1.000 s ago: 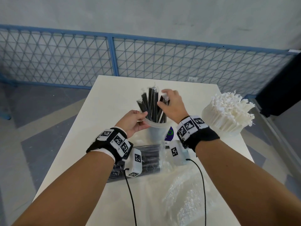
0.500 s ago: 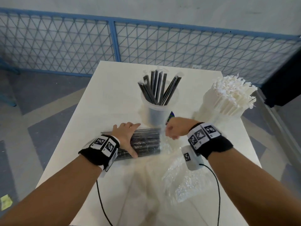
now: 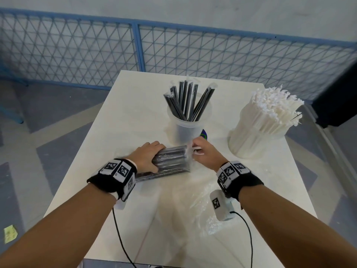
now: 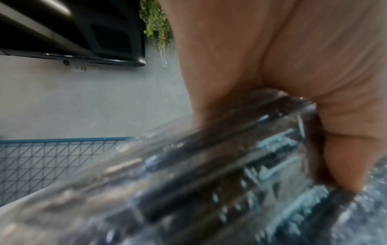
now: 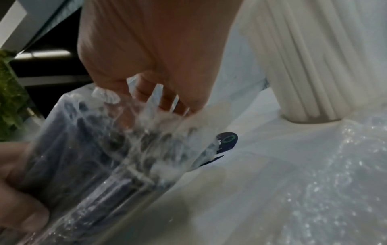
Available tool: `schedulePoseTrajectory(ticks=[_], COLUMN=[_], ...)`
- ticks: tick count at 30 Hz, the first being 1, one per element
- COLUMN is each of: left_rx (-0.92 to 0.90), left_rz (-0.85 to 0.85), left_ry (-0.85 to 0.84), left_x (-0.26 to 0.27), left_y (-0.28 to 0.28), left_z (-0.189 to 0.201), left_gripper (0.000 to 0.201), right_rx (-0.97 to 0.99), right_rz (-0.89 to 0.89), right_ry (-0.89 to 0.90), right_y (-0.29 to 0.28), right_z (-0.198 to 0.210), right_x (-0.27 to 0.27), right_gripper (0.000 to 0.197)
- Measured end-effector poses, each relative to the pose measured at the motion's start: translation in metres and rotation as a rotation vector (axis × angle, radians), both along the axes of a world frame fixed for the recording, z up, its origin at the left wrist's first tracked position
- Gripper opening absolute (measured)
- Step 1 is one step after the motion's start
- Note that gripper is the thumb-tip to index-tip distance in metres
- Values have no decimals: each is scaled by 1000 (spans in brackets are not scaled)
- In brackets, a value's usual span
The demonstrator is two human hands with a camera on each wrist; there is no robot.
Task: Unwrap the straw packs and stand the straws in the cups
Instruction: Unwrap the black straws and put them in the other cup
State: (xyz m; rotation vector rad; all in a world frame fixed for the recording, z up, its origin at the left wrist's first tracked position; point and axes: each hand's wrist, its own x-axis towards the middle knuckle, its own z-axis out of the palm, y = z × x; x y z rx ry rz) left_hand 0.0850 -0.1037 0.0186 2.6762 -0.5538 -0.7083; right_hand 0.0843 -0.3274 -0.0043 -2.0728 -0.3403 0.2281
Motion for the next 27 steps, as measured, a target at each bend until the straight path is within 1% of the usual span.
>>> schedulePoseTrajectory(ticks=[1,3,5,6,8,10,12,14,16,18,19,20,21,23,25,26,27], left_rx=[7,65,127,141,148,166,185,170,93,-84,-217,-351,-447,-500,-485,-465,-448], left_rz=[3,14,42,55,70,53,15,-2,4,52,112,185,241,268,251,247,246], left_ry=[29,56,41,36,47,73,83,80,34,-67,-128,-196,-260,-324,-332,-339,-349], left_x=[1,1,0,-1,-3,-4,-5,-9,-13,-16,-17,-18,-17,-17,-16,-16,-15], left_y=[-2,-5,-10,-12,-17,-24,-29,-32,-33,-29,-27,-24,-20,-17,-17,-18,-19], left_z=[2,6,7,8,9,11,12,13,12,9,7,5,4,2,-1,-1,-1], left_gripper=[63,66,69,70,76,79,78,77,74,65,56,45,33,13,2,2,5], right_rx=[28,87,82,61,33,17,-30,-82,-130,-117,-93,-57,-17,36,76,87,90], right_rz=[39,128,180,176,128,88,78,50,7,-41,-67,-82,-102,-109,-94,-85,-81], right_ry=[35,177,310,331,303,266,230,182,116,60,43,36,44,83,129,142,138], right_y=[1,1,2,3,6,10,14,16,15,12,10,9,9,10,14,16,18], right_z=[1,8,13,16,18,19,16,14,16,17,17,17,15,12,9,11,12], right_x=[0,-3,-6,-8,-9,-9,-10,-11,-12,-12,-12,-13,-13,-15,-17,-18,-19], right_gripper=[29,30,34,39,49,50,48,40,22,1,7,10,10,9,23,32,37])
